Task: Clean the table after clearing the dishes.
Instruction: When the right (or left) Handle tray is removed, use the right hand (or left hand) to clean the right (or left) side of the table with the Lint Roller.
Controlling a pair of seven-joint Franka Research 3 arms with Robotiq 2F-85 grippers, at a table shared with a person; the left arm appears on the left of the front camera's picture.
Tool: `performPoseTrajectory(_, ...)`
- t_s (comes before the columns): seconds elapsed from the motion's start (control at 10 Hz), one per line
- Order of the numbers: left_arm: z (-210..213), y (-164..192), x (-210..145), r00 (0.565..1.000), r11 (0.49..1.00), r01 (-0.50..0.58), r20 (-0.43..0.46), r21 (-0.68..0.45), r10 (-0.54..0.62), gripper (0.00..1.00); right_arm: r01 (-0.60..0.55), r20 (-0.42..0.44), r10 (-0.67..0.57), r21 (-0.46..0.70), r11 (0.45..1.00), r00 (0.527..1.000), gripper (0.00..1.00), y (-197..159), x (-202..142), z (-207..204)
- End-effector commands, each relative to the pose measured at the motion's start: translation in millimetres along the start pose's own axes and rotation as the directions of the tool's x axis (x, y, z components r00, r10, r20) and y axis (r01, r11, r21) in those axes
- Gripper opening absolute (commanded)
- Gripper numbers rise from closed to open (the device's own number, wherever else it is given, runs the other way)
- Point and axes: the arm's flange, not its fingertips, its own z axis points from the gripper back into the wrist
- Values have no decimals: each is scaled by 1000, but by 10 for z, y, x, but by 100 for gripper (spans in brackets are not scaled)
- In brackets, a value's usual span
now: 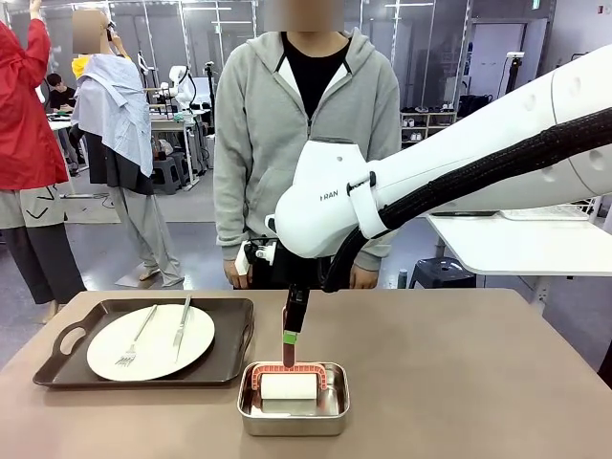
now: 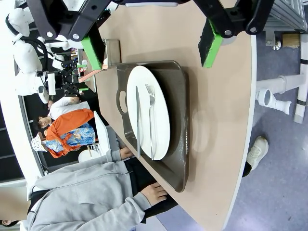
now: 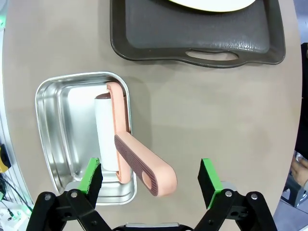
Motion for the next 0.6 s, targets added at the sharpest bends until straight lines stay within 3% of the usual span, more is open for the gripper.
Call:
performPoseTrajectory(0.0, 33, 7, -18, 1000, 1000, 0, -4, 3, 0, 100, 6, 11, -6, 10, 1000, 1000, 100, 20, 2, 7)
performPoseTrajectory(0.5, 33, 7, -18, 1000, 1000, 0, -4, 3, 0, 100, 6, 11, -6, 10, 1000, 1000, 100, 20, 2, 7)
